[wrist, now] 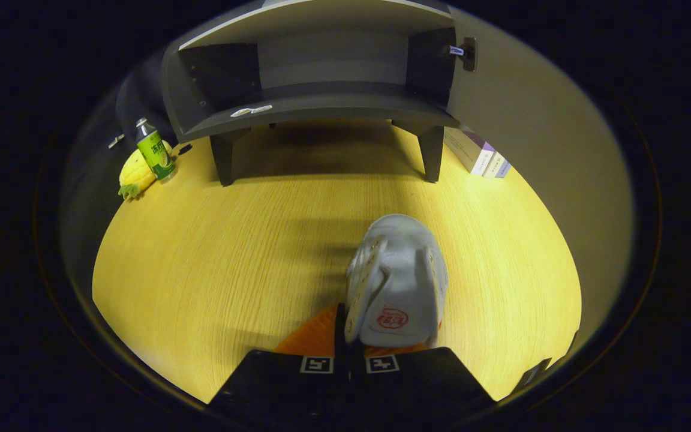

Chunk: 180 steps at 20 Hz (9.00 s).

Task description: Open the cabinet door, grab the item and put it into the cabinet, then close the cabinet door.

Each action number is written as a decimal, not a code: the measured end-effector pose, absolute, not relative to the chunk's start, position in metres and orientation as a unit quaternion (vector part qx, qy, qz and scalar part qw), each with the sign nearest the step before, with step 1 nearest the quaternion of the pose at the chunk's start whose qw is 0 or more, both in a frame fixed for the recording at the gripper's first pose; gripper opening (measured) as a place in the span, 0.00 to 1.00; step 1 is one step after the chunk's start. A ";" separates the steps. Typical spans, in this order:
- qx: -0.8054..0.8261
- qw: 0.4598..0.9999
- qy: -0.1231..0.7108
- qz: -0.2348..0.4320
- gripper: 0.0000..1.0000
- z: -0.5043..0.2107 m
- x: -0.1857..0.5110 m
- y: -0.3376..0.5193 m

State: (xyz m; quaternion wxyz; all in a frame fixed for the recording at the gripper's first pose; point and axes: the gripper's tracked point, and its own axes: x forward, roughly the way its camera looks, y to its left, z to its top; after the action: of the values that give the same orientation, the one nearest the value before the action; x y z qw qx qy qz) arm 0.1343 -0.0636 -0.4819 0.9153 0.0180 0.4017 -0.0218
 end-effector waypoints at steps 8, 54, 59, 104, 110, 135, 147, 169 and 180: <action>-0.026 0.934 0.355 -0.016 0.05 -0.421 0.125 -0.065; -0.036 0.969 0.246 -0.010 0.10 -0.119 0.455 0.002; -0.073 0.975 0.210 -0.004 0.47 -0.097 0.438 0.011; 0.089 0.996 -0.010 0.014 0.98 -0.001 -0.101 -0.248; 0.108 0.992 -0.024 -0.052 0.98 0.010 -0.050 -0.307; 0.053 0.997 0.003 -0.059 0.95 0.013 -0.011 -0.182; 0.027 0.999 -0.014 -0.040 0.96 0.027 0.083 -0.025; 0.035 0.999 -0.005 0.033 0.98 0.008 0.120 -0.015; 0.047 0.997 -0.020 0.050 0.98 0.006 0.104 -0.050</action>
State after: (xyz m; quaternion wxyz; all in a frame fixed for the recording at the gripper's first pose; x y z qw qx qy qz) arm 0.1042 -0.0501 0.0064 0.9975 0.0468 -0.0198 0.0498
